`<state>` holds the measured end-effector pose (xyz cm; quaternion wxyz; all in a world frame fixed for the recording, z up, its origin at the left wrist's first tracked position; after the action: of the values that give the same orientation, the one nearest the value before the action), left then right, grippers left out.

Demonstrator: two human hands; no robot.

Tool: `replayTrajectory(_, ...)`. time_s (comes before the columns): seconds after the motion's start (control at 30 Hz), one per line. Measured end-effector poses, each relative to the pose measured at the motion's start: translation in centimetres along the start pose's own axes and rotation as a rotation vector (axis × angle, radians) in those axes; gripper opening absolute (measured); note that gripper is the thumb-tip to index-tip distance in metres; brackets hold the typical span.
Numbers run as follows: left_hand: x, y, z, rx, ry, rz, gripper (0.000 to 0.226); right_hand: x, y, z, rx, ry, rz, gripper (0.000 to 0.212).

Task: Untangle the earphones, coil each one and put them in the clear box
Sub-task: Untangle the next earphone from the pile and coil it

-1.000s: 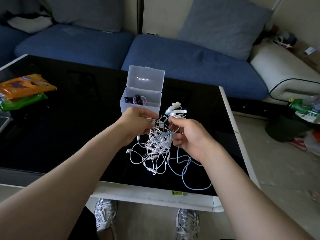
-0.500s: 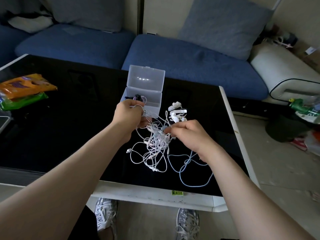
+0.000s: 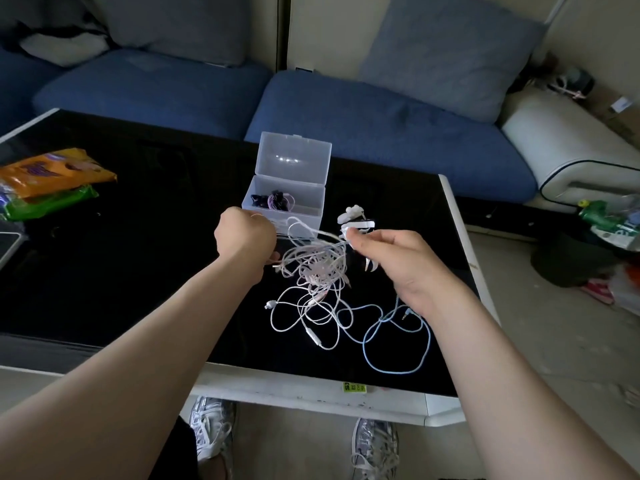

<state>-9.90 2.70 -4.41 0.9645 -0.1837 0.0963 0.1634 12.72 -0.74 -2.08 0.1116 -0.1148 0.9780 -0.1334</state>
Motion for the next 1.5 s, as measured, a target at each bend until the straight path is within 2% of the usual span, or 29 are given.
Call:
replayTrajectory(0.07,0.0,-0.2,-0.1,-0.054,-0.052,-0.048,0.019,0.0,-0.1,0.0,0.02,0.082,-0.01,0.029)
replayTrajectory(0.13,0.3,-0.5,0.0,-0.098,-0.11,-0.166,0.013,0.1,-0.2,0.2,0.025,-0.009,0.03,0.027)
replayTrajectory(0.23,0.8,-1.2,0.5,-0.133,-0.189,-0.356,0.021,0.6,-0.3,0.7,0.042,-0.097,0.033,0.018)
replayTrajectory(0.33,0.8,-1.1,0.7,-0.044,-0.211,-0.342,0.023,0.7,-0.5,0.6,0.06,-0.233,0.0,0.013)
replayTrajectory(0.43,0.4,-0.6,0.4,0.194,0.103,-0.199,0.026,1.0,-0.8,0.5,0.136,-0.362,-0.128,0.03)
replayTrajectory(0.47,0.3,-0.6,0.4,0.212,0.121,-0.205,0.027,1.2,-0.9,0.5,0.174,-0.406,-0.185,0.038)
replayTrajectory(0.53,0.5,-0.8,0.5,0.142,0.033,-0.33,0.029,1.6,-1.1,0.4,0.215,-0.478,-0.267,0.051)
replayTrajectory(0.63,0.5,-1.8,1.2,-0.007,-0.117,-0.54,0.02,2.2,-0.8,0.5,0.168,-0.518,-0.261,0.063)
replayTrajectory(0.77,0.6,-2.3,1.4,0.015,-0.074,-0.652,0.016,3.0,0.1,0.9,0.025,-0.356,-0.174,0.048)
replayTrajectory(0.87,0.8,-2.2,1.4,0.075,-0.068,-0.66,0.015,3.7,0.4,0.5,-0.037,-0.33,-0.084,0.029)
replayTrajectory(1.0,0.9,-2.3,1.0,0.18,0.027,-0.608,0.019,4.0,0.6,0.7,-0.144,-0.432,0.079,0.033)
replayTrajectory(1.13,0.6,-2.3,0.9,0.286,0.099,-0.518,0.015,3.8,0.5,0.6,-0.221,-0.411,0.182,0.009)
replayTrajectory(1.33,0.4,-2.7,1.2,0.297,0.116,-0.59,0.005,3.7,0.3,0.4,-0.198,-0.286,0.214,0.009)
replayTrajectory(1.5,0.4,-2.3,0.8,0.399,0.173,-0.581,0.006,3.7,0.3,0.4,-0.144,-0.151,0.152,0.015)
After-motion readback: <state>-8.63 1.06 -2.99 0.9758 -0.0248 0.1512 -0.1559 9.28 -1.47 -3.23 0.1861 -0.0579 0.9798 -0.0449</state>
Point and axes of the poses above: each hand's wrist, its own y-axis towards the middle knuckle, its own x-axis out of the palm, z = x × y, the point moved 1 cm from there along y, towards the middle knuckle, and after that the axes turned 11 degrees about -z, right-handed, at the moved point
